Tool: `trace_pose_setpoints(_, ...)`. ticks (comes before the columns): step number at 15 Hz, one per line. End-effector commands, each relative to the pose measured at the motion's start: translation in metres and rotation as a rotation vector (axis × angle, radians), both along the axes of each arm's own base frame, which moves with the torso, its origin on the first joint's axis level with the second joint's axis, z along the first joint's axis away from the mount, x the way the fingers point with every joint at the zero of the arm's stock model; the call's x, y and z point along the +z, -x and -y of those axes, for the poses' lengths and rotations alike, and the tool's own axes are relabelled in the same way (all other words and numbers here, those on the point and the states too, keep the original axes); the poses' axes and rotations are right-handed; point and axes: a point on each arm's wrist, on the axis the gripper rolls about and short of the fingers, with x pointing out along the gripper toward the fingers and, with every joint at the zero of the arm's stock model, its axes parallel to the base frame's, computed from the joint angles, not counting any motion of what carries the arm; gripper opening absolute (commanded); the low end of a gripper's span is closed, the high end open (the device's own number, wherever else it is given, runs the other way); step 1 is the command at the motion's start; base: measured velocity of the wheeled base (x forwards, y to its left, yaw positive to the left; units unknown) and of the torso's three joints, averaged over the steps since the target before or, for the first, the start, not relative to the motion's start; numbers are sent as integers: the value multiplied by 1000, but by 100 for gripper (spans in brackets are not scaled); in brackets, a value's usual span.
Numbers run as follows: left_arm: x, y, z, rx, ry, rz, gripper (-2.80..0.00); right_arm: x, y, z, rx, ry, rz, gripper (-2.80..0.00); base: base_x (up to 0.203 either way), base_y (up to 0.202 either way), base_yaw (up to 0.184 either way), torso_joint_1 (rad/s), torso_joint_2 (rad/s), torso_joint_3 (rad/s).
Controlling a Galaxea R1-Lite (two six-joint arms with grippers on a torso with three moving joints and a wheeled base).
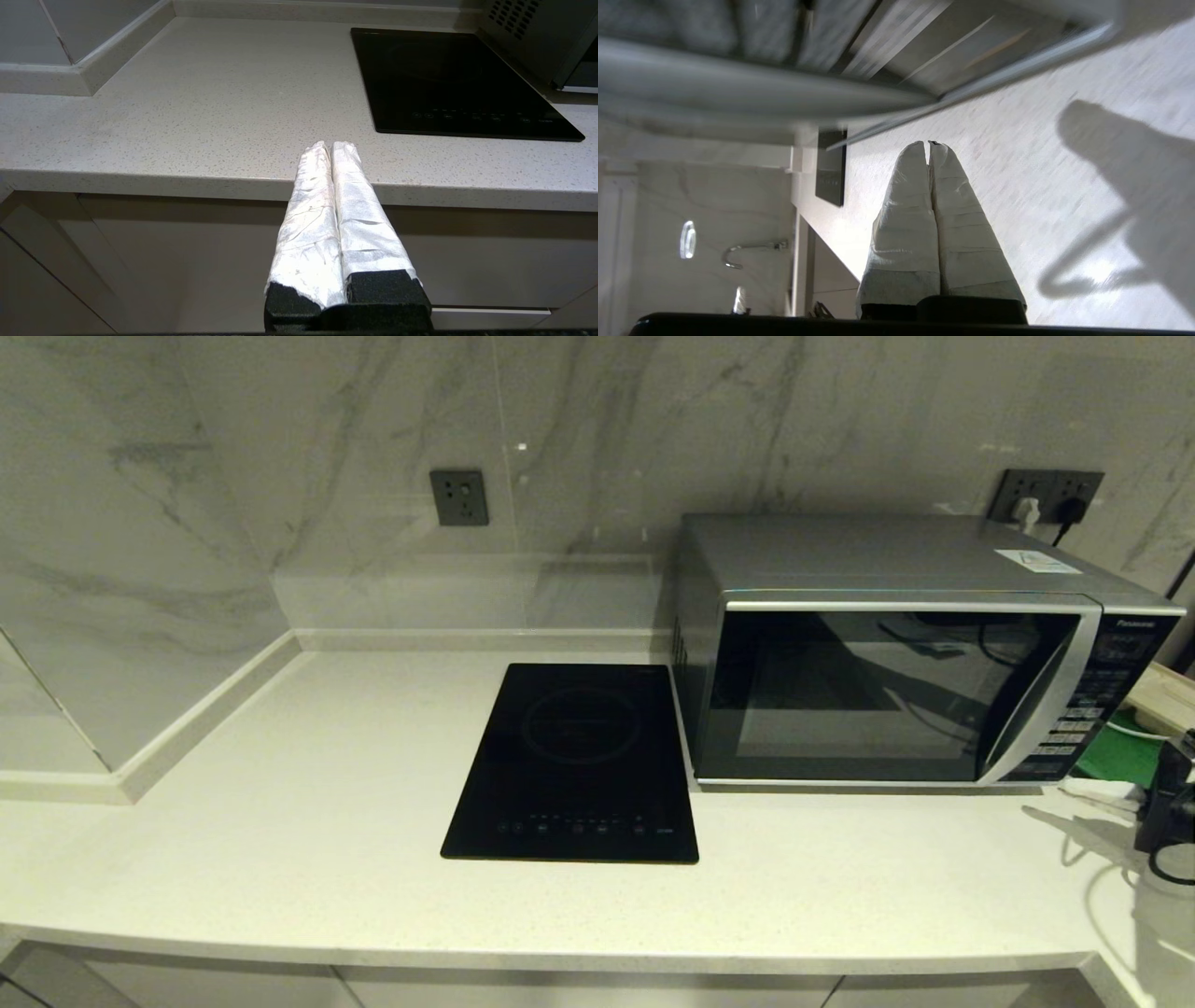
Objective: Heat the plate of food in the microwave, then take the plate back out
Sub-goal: Open the microwave oven
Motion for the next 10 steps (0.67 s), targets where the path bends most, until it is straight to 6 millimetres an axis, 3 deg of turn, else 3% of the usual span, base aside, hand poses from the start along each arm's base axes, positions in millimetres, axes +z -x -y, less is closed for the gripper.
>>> trace_pose_setpoints(1,0,0,0,1,1,0,-280,36,22,-16,4,42,39,-280,0,0,0,0,0,0)
trace_pose_setpoints(4,0,0,0,1,1,0,-280,74,54,-35,-7,89,55,-280,0,0,0,0,0,0)
trace_pose_setpoints(6,0,0,0,1,1,0,-280,111,76,-55,-13,133,63,-280,0,0,0,0,0,0)
trace_pose_setpoints(10,0,0,0,1,1,0,-280,179,113,-112,-18,324,-37,-280,0,0,0,0,0,0)
